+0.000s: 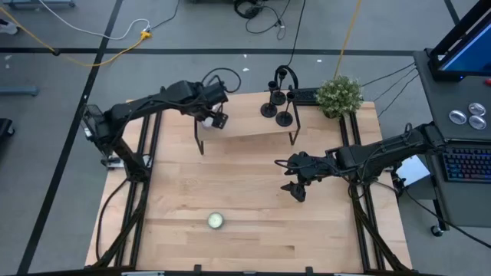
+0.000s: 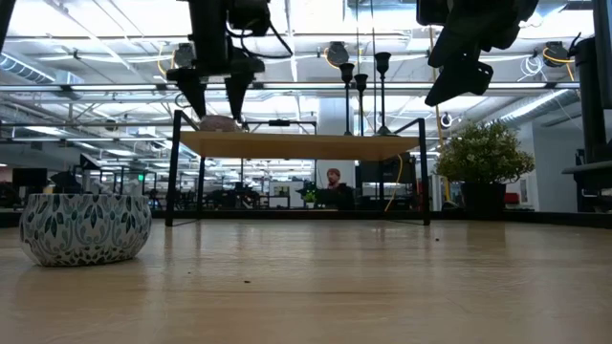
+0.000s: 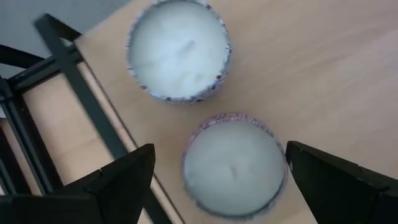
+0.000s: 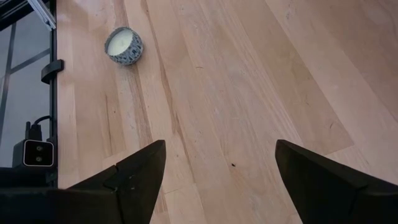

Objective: Pick & Place candle stick holders
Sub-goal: Put the blue candle on the shelf

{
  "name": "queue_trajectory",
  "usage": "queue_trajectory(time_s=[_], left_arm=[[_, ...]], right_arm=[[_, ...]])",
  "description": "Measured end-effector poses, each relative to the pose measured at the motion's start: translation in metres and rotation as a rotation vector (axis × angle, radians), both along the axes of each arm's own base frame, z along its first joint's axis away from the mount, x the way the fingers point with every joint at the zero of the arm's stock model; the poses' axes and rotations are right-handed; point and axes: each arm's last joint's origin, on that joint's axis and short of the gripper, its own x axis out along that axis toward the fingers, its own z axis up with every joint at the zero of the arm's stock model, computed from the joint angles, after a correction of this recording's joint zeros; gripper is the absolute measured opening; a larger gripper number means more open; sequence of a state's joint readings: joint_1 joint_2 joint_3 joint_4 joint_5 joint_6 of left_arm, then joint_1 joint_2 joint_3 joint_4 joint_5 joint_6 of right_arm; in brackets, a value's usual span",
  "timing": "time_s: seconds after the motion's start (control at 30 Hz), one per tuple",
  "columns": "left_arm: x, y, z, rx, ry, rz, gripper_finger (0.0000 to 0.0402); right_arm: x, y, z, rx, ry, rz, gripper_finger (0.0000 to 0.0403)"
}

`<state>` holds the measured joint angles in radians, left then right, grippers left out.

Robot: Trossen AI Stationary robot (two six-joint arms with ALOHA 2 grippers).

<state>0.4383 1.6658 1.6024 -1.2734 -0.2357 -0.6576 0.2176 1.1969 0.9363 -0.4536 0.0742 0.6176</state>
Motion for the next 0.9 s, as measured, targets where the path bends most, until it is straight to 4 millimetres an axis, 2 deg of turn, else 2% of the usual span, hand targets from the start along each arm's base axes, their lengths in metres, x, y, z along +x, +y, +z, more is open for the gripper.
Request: queue_trajectory(time_s=[0.2,0.33,0.47,0.57,0.8,0.9], left_arm=[[-0.015,-0.01,0.029,0.008,-0.154,-0.014,0.0365],[-0.024,-0.029,0.053,-0.039,-0.323,-0.096,0.0365],[-0.029,-0.062,0.071,-0.081,-0.436,-0.201,0.0365],[-0.027,-0.091,0.076,-0.123,-0.461,-0.252,0.0365],[-0.025,-0.156,0.077,-0.246,-0.477,-0.339,0.0365],[-0.022,-0.181,0.07,-0.3,-0.45,-0.334,0.0365]], right_arm=[[0.0,0.0,0.0,0.0,0.0,0.0,0.0293],[0.0,0.0,0.0,0.0,0.0,0.0,0.0293],[0.0,0.0,0.0,-0.001,0.001,0.002,0.0293],[0.0,0.0,0.0,-0.01,-0.001,0.011,0.0293],[0.0,0.0,0.0,-0.034,-0.004,0.035,0.0293],[0.0,0.0,0.0,-0.041,-0.004,0.043,0.0293]])
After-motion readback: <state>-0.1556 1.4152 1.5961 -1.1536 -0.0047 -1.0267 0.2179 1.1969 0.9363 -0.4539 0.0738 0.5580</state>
